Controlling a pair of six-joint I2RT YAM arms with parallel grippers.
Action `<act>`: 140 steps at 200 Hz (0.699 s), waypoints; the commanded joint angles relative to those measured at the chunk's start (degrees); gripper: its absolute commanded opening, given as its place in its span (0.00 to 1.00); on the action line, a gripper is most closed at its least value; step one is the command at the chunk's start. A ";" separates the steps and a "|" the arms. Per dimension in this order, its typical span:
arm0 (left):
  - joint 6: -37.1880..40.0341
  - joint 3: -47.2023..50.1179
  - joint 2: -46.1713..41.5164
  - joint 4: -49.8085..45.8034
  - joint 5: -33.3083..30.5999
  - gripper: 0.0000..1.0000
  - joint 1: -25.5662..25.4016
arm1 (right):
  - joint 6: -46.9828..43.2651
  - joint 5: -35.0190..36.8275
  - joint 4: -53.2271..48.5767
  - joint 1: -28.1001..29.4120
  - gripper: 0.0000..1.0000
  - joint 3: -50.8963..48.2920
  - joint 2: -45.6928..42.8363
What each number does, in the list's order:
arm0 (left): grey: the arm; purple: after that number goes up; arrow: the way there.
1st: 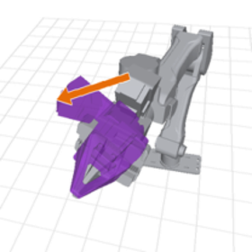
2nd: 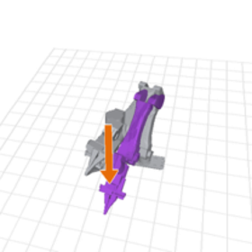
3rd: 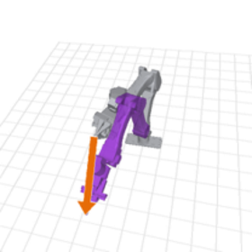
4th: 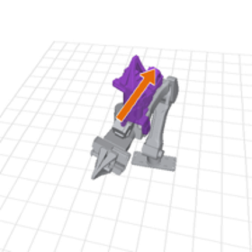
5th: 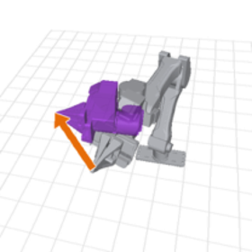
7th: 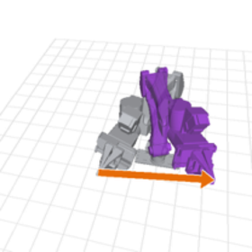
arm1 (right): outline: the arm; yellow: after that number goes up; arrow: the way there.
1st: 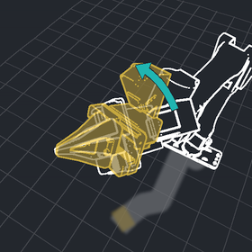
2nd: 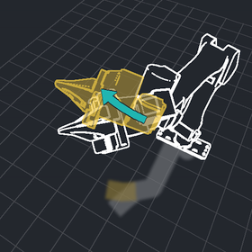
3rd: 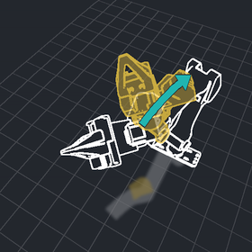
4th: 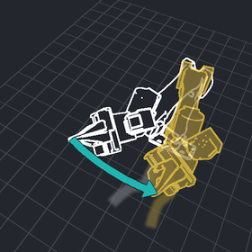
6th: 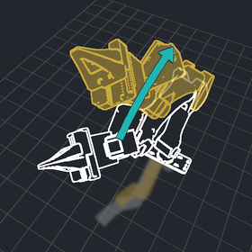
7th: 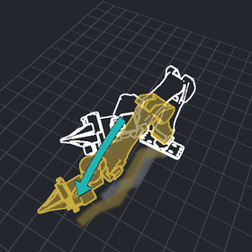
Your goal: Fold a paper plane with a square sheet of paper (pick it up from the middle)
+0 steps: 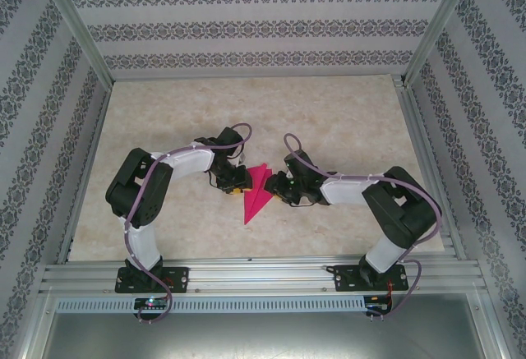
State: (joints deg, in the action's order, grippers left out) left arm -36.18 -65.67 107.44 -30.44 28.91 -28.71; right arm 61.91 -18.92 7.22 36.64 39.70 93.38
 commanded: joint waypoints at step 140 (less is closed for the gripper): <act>0.83 0.28 2.25 -0.34 2.67 0.32 -0.12 | -0.80 -0.70 1.50 2.98 0.31 3.86 5.55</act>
State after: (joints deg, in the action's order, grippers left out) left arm -36.16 -65.93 107.66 -30.70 28.95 -28.62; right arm 60.10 -17.56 5.45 38.87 43.24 97.23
